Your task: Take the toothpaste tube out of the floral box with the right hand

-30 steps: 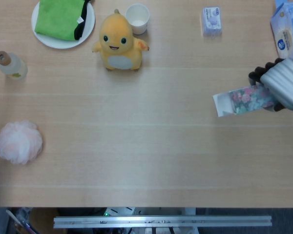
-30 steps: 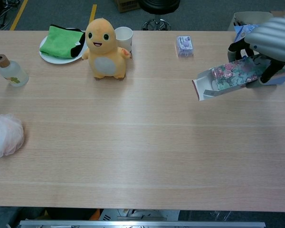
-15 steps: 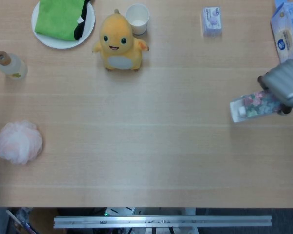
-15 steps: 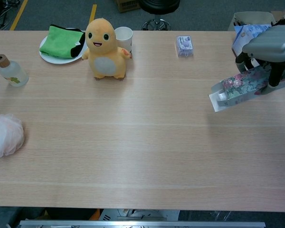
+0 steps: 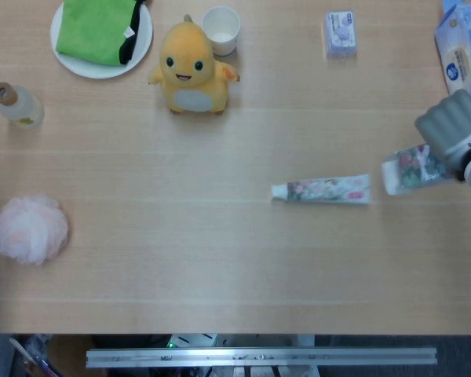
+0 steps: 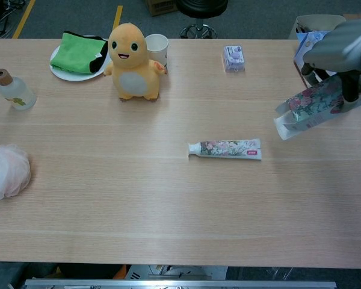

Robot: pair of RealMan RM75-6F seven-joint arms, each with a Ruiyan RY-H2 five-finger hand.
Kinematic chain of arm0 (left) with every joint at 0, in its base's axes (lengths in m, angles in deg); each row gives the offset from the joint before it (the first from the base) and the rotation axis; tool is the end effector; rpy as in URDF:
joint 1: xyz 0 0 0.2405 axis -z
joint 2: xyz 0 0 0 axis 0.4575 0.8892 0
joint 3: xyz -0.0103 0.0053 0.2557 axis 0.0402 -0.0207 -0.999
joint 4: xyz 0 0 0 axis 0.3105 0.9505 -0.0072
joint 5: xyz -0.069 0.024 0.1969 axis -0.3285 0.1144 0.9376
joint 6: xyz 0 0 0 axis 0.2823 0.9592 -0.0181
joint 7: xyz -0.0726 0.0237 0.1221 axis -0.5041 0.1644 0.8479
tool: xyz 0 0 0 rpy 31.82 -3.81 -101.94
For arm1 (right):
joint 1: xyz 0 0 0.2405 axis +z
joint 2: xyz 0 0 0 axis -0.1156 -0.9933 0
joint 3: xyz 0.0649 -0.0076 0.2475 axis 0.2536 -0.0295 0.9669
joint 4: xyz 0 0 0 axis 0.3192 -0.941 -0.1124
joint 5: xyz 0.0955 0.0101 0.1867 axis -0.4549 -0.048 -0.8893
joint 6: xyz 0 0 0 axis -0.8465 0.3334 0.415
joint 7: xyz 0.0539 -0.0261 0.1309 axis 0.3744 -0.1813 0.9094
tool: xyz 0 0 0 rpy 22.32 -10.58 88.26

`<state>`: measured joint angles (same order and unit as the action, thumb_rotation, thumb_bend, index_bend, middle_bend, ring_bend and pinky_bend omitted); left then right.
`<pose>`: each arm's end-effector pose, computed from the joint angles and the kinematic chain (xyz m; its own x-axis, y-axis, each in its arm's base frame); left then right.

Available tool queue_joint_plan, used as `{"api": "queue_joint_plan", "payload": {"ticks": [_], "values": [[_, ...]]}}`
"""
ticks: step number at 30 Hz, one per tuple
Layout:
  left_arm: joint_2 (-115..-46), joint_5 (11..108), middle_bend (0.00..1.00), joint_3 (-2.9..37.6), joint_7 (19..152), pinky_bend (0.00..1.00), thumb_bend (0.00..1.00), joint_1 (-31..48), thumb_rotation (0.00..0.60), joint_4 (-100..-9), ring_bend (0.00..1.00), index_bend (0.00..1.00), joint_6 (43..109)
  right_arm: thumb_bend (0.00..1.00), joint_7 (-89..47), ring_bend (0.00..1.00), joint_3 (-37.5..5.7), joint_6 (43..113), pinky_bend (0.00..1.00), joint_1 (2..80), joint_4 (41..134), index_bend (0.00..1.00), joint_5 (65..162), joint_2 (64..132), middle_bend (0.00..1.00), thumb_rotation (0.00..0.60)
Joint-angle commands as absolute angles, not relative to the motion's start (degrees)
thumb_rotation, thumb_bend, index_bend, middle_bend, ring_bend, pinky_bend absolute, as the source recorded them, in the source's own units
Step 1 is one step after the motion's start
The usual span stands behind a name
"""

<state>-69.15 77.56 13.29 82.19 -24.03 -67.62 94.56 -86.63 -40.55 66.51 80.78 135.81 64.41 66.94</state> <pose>-0.3432 0.1757 0.1311 0.3269 0.0230 0.9448 0.9347 0.1400 -0.3268 -0.1418 -0.3109 0.1138 0.8930 -0.4226 0.1547 -0.3541 -0.4478 0.8210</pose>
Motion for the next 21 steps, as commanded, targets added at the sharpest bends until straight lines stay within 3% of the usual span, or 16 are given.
{"api": "queue_joint_plan", "payload": {"ticks": [1, 6, 10, 13, 17, 21], "values": [[-69.2, 77.5, 0.26, 13.3, 82.1, 0.28, 0.17, -24.1, 0.600, -67.6, 0.18, 0.37, 94.6, 0.05, -86.8, 0.55, -41.2, 67.7, 0.65, 81.3, 136.5, 0.69, 63.6, 67.3, 0.68, 0.600], [-69.4, 77.6, 0.26, 13.2, 82.1, 0.28, 0.17, -24.1, 0.600, -67.5, 0.18, 0.37, 94.6, 0.05, -84.8, 0.54, -41.5, 68.0, 0.65, 80.1, 136.7, 0.69, 65.8, 67.2, 0.68, 0.600], [-69.4, 77.6, 0.26, 13.4, 81.9, 0.28, 0.17, -24.1, 0.600, -67.4, 0.18, 0.37, 95.0, 0.05, -79.4, 0.49, -41.1, 68.9, 0.62, 75.2, 135.6, 0.66, 74.2, 67.8, 0.63, 0.600], [-69.4, 77.8, 0.26, 13.4, 81.9, 0.28, 0.17, -24.2, 0.600, -67.4, 0.18, 0.37, 95.2, 0.04, -74.8, 0.38, -41.3, 70.9, 0.51, 69.6, 133.4, 0.51, 84.0, 69.4, 0.49, 0.600], [-69.5, 77.8, 0.26, 13.4, 82.1, 0.28, 0.17, -24.1, 0.600, -67.5, 0.18, 0.37, 95.2, 0.00, -67.1, 0.16, -41.0, 72.4, 0.37, 62.9, 129.3, 0.30, 95.8, 71.6, 0.24, 0.600], [-69.4, 77.8, 0.26, 13.4, 82.5, 0.28, 0.17, -24.0, 0.600, -67.8, 0.18, 0.37, 95.0, 0.00, -60.7, 0.06, -40.2, 72.3, 0.30, 59.0, 126.0, 0.14, 104.1, 72.4, 0.10, 0.600]]}}
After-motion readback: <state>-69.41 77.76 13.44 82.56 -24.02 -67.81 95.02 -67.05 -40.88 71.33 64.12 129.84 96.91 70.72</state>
